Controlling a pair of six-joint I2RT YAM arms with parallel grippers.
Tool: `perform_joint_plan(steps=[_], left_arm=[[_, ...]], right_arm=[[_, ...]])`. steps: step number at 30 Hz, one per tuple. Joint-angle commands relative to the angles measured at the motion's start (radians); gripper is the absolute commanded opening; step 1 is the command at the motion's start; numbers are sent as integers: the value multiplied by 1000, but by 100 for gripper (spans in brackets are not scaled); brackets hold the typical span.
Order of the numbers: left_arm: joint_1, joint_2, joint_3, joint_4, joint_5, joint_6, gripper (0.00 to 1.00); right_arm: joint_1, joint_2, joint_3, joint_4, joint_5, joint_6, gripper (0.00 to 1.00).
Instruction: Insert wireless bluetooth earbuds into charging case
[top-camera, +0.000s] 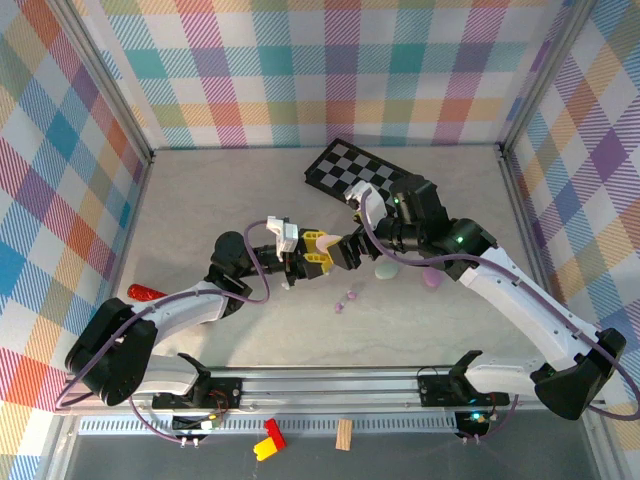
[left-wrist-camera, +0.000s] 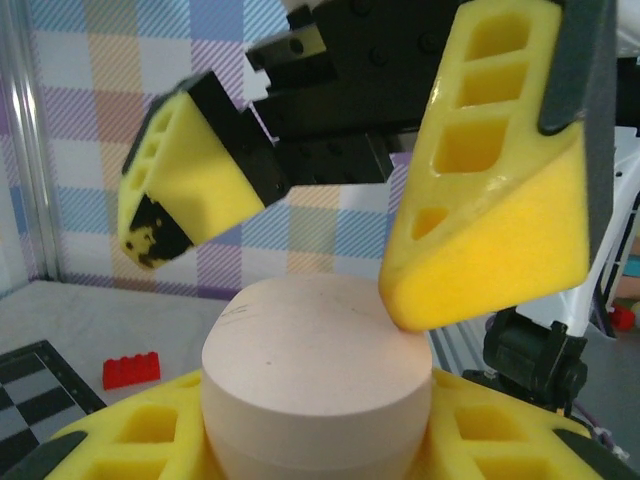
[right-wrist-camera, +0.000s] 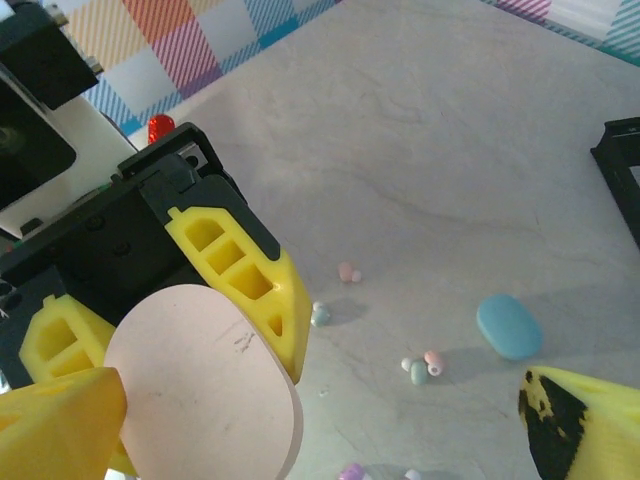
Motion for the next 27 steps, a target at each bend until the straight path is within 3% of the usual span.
perform_joint_plan(steps=[1, 9, 15, 27], left_arm=[[6, -24, 3, 17, 10, 22, 38], [6, -16, 5, 31, -7, 18, 37], [6, -22, 6, 31, 2, 5, 37], [6, -44, -2, 37, 18, -11, 37]], right_arm=[[12, 1, 28, -44, 18, -85, 100], [25, -3, 14, -39, -31, -111, 99], [27, -8, 6, -40, 3, -117, 99], [27, -28, -14, 38, 221, -70, 100]])
